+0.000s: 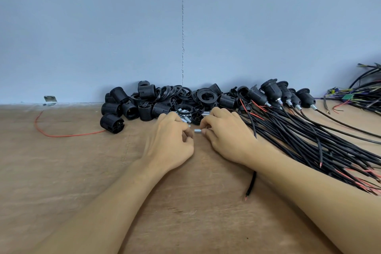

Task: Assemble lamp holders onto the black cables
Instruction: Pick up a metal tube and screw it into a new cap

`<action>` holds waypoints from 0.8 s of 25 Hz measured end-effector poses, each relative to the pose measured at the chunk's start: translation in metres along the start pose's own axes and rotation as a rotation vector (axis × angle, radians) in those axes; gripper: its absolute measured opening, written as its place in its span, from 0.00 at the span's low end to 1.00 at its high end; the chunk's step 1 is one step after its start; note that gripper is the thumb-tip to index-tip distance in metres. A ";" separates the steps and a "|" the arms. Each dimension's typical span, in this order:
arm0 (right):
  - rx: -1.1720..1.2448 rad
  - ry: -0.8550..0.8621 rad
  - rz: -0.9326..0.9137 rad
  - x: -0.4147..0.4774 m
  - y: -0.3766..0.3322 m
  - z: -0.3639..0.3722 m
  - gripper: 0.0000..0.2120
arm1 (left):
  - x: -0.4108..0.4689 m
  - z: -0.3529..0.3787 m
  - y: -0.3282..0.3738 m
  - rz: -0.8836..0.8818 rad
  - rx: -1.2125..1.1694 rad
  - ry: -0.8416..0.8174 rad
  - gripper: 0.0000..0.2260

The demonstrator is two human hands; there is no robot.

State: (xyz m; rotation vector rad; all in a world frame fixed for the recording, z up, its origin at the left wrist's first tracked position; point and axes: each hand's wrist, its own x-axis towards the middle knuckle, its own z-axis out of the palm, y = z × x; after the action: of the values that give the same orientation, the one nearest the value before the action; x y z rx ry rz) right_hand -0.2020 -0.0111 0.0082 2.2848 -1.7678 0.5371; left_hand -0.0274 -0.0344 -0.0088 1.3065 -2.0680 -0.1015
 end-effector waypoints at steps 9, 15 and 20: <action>0.685 0.048 0.187 -0.022 0.015 -0.022 0.05 | -0.005 0.001 0.004 0.149 -0.306 -0.204 0.13; 0.540 -0.001 0.041 -0.024 0.012 -0.020 0.09 | -0.005 0.004 0.005 0.174 -0.198 -0.186 0.05; 0.517 0.035 -0.034 -0.028 0.014 -0.021 0.09 | -0.001 0.003 0.003 0.178 -0.281 -0.189 0.04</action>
State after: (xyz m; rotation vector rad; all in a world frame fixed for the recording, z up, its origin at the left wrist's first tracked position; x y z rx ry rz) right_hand -0.2253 0.0175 0.0152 2.5968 -1.7205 1.1315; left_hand -0.0317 -0.0332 -0.0103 0.9702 -2.2225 -0.4343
